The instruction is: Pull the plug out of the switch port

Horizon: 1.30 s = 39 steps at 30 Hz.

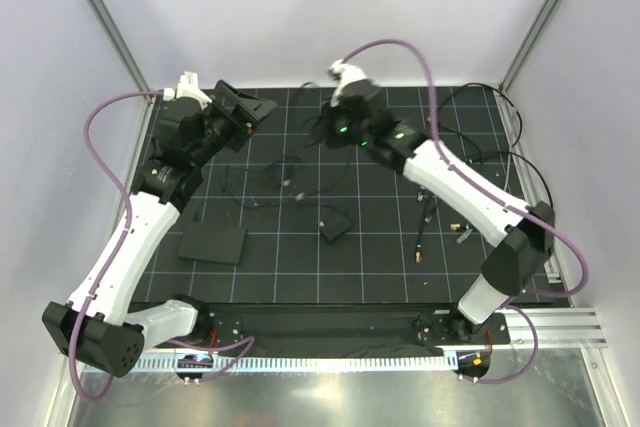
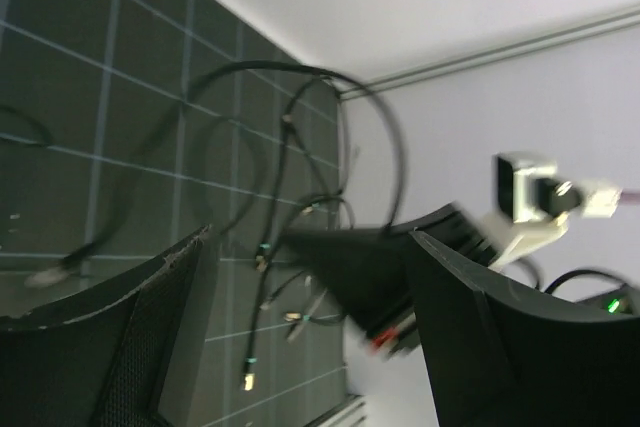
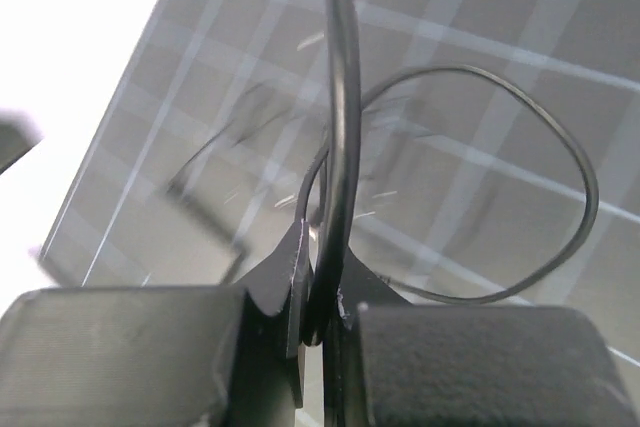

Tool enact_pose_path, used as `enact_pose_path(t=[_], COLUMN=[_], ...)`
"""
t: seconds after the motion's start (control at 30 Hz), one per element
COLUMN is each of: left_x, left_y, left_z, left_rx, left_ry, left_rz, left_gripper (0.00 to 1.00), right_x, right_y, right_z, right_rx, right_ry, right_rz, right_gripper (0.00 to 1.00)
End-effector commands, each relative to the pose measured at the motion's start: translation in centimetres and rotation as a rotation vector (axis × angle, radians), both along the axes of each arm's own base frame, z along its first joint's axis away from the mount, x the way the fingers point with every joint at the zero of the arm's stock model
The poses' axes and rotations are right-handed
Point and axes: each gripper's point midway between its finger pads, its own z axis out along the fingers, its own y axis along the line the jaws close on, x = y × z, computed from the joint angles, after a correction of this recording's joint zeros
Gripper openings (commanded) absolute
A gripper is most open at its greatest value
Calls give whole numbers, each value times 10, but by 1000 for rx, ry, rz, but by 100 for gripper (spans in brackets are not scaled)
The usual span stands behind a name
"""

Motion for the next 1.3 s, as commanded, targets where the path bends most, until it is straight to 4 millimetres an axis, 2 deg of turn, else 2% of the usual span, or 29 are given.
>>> enact_pose_path(t=[0.0, 0.03, 0.07, 0.1, 0.13, 0.2, 0.23, 0.27, 0.3, 0.33, 0.37, 0.43, 0.47, 0.53, 0.57, 0.6, 0.67, 0.73, 0.77, 0.87, 0.9, 0.93, 0.97, 1.0, 1.1, 1.13, 1.17, 1.23, 1.27], left_x=[-13, -17, -20, -23, -28, -32, -35, -39, -45, -47, -49, -55, -57, -65, -68, -74, -81, -88, -90, -102, -107, -109, -114, -114, -118, -122, -123, -127, -131], left_y=[18, 23, 27, 32, 41, 58, 64, 70, 77, 82, 85, 90, 91, 93, 95, 98, 106, 116, 124, 141, 150, 152, 157, 163, 172, 174, 177, 188, 195], left_z=[-7, -7, -9, -19, -17, -32, -43, -48, -61, -72, -79, -99, -111, -129, -139, -143, -155, -157, -159, -173, -179, -185, -190, -194, -209, -219, -222, -231, -238], left_rx=[156, 198, 221, 257, 275, 348, 376, 392, 420, 444, 461, 498, 516, 542, 554, 553, 568, 565, 580, 621, 628, 642, 646, 628, 574, 564, 549, 514, 500], left_ry=[8, -13, -17, 2, -9, 24, 52, 66, 116, 146, 165, 236, 273, 339, 367, 388, 419, 417, 420, 485, 532, 564, 606, 633, 696, 727, 739, 783, 817], left_rz=[29, 30, 33, 48, 77, 133, 152, 172, 189, 205, 205, 211, 203, 189, 188, 198, 230, 281, 320, 358, 376, 366, 370, 382, 399, 407, 419, 477, 509], left_gripper=[77, 75, 74, 72, 72, 70, 69, 67, 64, 57, 55, 55, 55, 54, 53, 53, 53, 54, 54, 54, 54, 54, 54, 54, 54, 54, 54, 53, 53], right_x=[33, 34, 33, 33, 39, 40, 46, 46, 46, 53, 55, 61, 63, 61, 58, 51, 46, 45, 44, 44, 50, 46, 46, 50, 53, 49, 49, 56, 46], right_y=[-92, -105, -122, -132, -156, -178, -204, -211, -227, -251, -266, -291, -316, -337, -353, -359, -368, -365, -362, -341, -332, -310, -298, -282, -225, -195, -179, -133, -85], right_z=[41, 40, 50, 45, 44, 35, 29, 24, 8, 0, -11, -51, -63, -107, -120, -132, -142, -142, -140, -119, -104, -98, -90, -79, -64, -64, -63, -67, -64], right_rx=[75, 76, 99, 100, 94, 81, 80, 92, 82, 86, 77, 62, 101, 115, 104, 74, 17, -6, -35, -232, -260, -345, -371, -394, -466, -479, -484, -463, -371], right_ry=[-35, -25, -39, -24, -17, 12, 26, 42, 72, 77, 95, 177, 225, 345, 378, 419, 440, 438, 437, 372, 330, 295, 266, 230, 141, 118, 100, 78, 95], right_rz=[-266, -288, -313, -324, -380, -420, -477, -477, -511, -570, -605, -661, -704, -759, -804, -827, -860, -853, -846, -829, -820, -780, -761, -735, -636, -564, -537, -426, -270], right_gripper=[1, 1, 1, 1, 1, 1, 1, 1, 4, 7, 9, 9, 9, 11, 14, 21, 40, 56, 70, 84, 88, 92, 96, 97, 99, 99, 99, 99, 99])
